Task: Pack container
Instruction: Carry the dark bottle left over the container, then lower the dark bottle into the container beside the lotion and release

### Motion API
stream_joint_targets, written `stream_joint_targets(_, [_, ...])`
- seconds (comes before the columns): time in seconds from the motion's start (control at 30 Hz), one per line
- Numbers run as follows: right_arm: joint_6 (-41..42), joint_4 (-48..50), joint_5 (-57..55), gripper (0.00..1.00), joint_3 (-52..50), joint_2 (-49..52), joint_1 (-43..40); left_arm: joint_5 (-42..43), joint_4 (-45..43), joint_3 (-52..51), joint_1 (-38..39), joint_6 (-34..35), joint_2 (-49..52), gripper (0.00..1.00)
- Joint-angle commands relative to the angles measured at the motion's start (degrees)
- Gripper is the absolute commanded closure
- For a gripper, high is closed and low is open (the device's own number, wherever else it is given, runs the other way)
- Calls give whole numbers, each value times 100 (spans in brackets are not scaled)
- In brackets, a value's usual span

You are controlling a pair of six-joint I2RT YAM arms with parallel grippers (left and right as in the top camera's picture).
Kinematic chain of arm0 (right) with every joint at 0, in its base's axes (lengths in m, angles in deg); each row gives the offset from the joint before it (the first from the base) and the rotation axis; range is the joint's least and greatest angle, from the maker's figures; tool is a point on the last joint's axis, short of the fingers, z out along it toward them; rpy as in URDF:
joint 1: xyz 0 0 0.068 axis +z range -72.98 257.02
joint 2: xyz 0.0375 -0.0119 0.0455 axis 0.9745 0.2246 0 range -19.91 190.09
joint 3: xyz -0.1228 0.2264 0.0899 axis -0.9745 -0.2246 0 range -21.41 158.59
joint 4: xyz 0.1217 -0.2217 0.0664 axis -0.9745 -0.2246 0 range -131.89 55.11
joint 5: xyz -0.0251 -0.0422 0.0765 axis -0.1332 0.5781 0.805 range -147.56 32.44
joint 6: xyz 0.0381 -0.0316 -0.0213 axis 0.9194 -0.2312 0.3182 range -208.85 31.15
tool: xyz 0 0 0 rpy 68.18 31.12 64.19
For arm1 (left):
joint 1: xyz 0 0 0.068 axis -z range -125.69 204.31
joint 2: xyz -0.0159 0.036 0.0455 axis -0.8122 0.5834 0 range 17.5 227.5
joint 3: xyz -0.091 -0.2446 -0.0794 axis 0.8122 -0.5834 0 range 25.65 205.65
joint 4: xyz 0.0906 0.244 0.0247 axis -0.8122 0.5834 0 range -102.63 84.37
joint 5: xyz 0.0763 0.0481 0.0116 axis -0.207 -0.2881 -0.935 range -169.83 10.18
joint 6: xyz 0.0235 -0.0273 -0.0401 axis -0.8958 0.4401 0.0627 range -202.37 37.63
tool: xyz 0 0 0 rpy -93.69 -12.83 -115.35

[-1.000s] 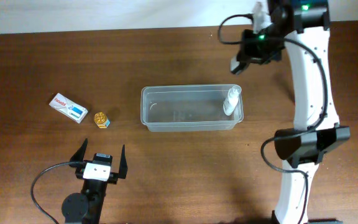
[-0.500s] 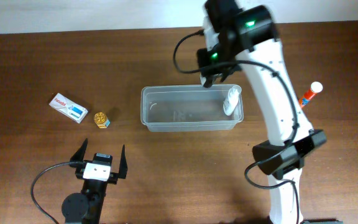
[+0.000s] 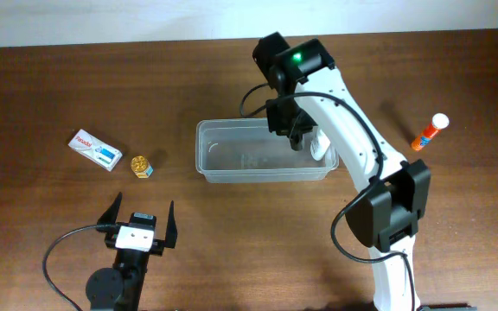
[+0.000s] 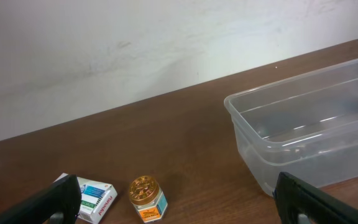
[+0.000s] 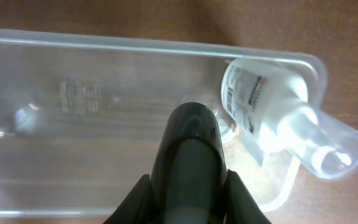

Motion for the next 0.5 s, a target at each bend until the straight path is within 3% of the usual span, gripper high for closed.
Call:
stream_joint_targets(0.0, [131, 321, -181, 81, -315, -197, 0, -24, 31, -13, -35, -68, -50, 1])
stream_joint_targets(0.47, [350, 964, -629, 80, -1034, -192, -11, -24, 31, -13, -35, -68, -50, 1])
